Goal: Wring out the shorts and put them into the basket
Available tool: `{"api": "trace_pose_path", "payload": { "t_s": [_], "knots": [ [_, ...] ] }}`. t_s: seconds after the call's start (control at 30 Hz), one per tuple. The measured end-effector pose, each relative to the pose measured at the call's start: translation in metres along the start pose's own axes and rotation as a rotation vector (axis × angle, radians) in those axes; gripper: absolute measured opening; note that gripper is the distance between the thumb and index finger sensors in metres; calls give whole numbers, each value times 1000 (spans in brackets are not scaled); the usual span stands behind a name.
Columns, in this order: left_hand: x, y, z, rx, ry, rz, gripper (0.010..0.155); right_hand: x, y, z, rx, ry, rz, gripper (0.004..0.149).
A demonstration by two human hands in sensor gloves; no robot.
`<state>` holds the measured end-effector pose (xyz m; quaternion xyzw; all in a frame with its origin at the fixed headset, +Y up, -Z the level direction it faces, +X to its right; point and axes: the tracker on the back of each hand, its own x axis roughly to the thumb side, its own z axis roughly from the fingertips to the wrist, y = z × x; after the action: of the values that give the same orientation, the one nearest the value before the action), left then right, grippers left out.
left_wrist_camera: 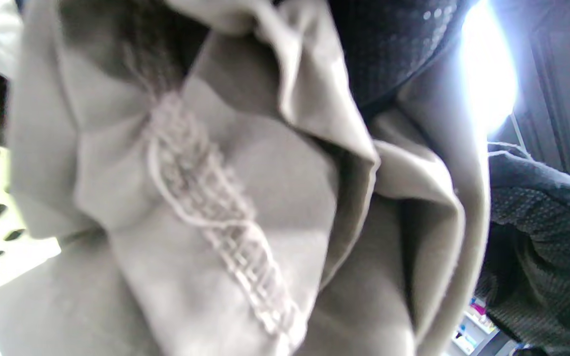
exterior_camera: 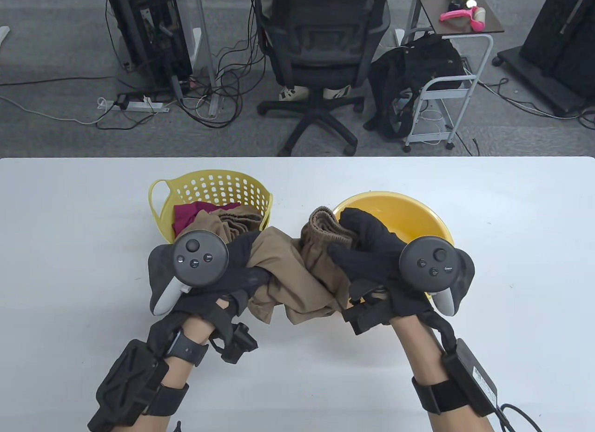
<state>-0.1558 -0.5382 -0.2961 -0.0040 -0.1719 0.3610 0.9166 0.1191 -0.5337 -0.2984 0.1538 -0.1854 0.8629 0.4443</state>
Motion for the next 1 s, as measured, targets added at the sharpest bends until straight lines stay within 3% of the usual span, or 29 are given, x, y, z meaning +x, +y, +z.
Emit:
{"api": "trace_pose_path", "payload": {
  "t_s": [0.4, 0.67, 0.77, 0.9, 1.0],
  "knots": [
    [6, -20, -6, 46, -7, 109, 62, 1, 11, 1, 23, 24, -68, 61],
    [4, -27, -6, -12, -133, 272, 73, 2, 15, 1, 11, 45, -141, 61],
    [5, -29, -5, -19, -194, 304, 79, 1, 16, 1, 11, 62, -192, 61],
    [5, -31, -3, -107, -286, 392, 96, 1, 16, 0, 16, 64, -202, 61],
    [7, -30, -3, -97, -296, 318, 112, 1, 17, -1, 29, 60, -246, 60]
  ]
}}
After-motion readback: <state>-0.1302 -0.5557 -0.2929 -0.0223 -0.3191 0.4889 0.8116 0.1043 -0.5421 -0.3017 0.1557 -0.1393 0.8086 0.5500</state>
